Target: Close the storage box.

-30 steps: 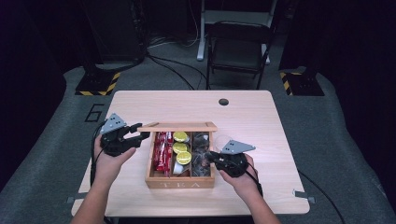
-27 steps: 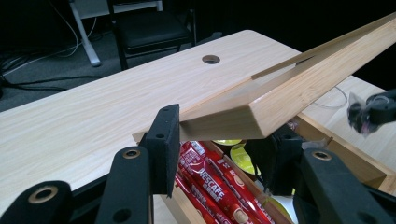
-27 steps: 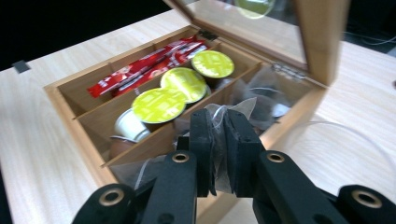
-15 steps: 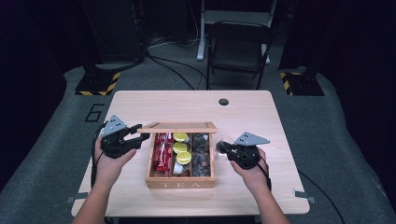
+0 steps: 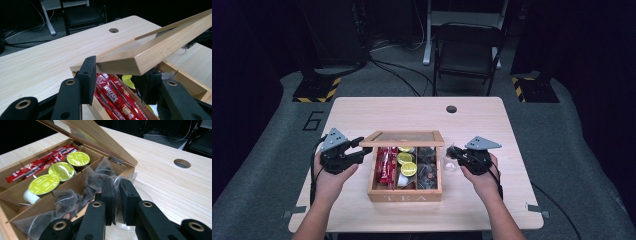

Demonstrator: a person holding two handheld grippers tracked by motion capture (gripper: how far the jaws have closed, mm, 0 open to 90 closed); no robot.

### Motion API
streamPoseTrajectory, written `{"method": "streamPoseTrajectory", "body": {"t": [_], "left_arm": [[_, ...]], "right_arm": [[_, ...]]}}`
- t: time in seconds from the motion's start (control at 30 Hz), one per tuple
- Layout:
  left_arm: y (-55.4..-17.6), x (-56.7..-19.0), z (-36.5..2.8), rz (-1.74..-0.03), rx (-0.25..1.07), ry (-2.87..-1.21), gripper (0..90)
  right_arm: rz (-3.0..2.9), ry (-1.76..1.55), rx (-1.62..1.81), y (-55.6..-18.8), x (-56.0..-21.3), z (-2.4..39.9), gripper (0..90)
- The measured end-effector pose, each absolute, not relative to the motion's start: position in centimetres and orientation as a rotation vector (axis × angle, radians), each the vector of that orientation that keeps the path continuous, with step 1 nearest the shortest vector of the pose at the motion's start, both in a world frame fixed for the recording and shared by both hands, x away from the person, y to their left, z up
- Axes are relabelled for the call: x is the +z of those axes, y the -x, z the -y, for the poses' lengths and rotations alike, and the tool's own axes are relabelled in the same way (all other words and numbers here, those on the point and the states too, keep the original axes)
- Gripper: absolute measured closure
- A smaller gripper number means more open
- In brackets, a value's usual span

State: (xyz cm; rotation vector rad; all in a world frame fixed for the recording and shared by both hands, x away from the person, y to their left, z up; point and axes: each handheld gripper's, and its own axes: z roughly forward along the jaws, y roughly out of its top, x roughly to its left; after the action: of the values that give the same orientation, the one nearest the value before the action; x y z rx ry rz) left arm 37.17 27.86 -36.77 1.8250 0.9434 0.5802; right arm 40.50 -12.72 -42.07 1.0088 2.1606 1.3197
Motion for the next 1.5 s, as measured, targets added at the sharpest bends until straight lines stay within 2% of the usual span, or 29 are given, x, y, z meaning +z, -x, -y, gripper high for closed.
{"method": "streamPoseTrajectory", "body": {"t": [0.73,0.8,0.83,0.9,1.27,1.5], "left_arm": [[-36.4,-37.4,-27.7,-0.952,0.587,-1.84,54.8],[-36.4,-37.3,-27.7,-0.951,0.587,-1.841,54.8],[-36.4,-37.3,-27.8,-0.951,0.584,-1.845,54.9],[-36.4,-37.3,-27.7,-0.951,0.585,-1.844,54.9],[-36.4,-37.2,-27.7,-0.95,0.587,-1.85,55.0],[-36.1,-36.9,-27.9,-0.939,0.582,-1.845,55.2]], "right_arm": [[-2.194,-1.05,1.223,-42.5,-43.7,12.3,81.0],[-2.195,-1.041,1.222,-42.6,-43.9,12.3,77.7],[-2.202,-1.064,1.229,-42.7,-44.1,12.3,71.9],[-2.198,-1.077,1.225,-42.8,-44.1,12.4,69.4],[-2.186,-1.075,1.26,-42.4,-43.8,12.5,64.5],[-2.169,-0.989,1.343,-41.2,-41.9,11.6,58.0]]}}
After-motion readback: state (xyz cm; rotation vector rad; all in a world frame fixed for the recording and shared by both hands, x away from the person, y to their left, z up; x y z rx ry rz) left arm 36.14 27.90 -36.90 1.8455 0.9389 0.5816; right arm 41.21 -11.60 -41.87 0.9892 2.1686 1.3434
